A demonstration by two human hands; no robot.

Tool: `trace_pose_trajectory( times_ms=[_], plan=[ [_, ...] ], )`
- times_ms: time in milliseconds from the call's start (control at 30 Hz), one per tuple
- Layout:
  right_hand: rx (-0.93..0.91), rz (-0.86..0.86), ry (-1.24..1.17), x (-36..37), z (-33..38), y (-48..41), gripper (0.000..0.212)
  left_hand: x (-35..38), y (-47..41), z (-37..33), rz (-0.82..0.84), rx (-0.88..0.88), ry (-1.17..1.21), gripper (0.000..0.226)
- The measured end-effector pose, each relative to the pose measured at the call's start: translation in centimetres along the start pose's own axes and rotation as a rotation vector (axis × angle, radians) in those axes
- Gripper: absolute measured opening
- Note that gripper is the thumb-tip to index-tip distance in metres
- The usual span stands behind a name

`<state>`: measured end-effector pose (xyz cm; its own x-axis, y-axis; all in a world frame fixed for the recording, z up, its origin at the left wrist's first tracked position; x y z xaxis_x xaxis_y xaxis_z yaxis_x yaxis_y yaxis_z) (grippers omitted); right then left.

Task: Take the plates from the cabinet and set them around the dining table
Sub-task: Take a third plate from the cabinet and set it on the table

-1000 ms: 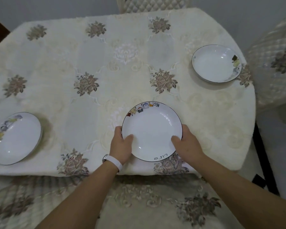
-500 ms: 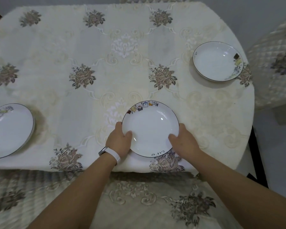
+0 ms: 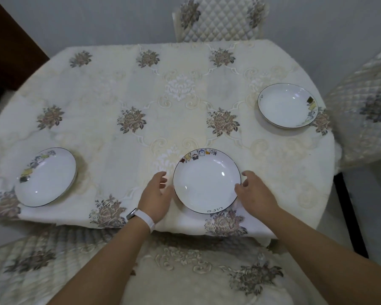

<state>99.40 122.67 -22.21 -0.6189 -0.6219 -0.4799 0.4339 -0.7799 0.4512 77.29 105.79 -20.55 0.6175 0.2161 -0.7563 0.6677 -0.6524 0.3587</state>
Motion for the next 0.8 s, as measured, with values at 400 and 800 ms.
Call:
trace_pose_trajectory(
  times_ms=[400, 800],
  plan=[
    [-0.673, 0.14, 0.419, 2.7, 10.7, 3.5, 0.06, -8.4, 6.9, 3.8, -0.309, 0.17, -0.554, 0.054],
    [-0.99, 0.394, 0.55, 14.5, 19.7, 11.4, 0.055, -16.5, 16.3, 13.4, -0.441, -0.033, -0.637, 0.048]
  ],
)
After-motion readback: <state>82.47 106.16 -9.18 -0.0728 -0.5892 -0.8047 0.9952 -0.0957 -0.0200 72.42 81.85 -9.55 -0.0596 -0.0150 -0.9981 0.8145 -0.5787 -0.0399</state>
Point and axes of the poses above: each hand's wrist, its own y-axis away from the middle knuckle, its own x-axis out of the palm, z = x × y, the point moved 2 cm from there along -y, towards the middle knuckle, and after that the axes turned 15 degrees about -y, right-handed, at the moved point
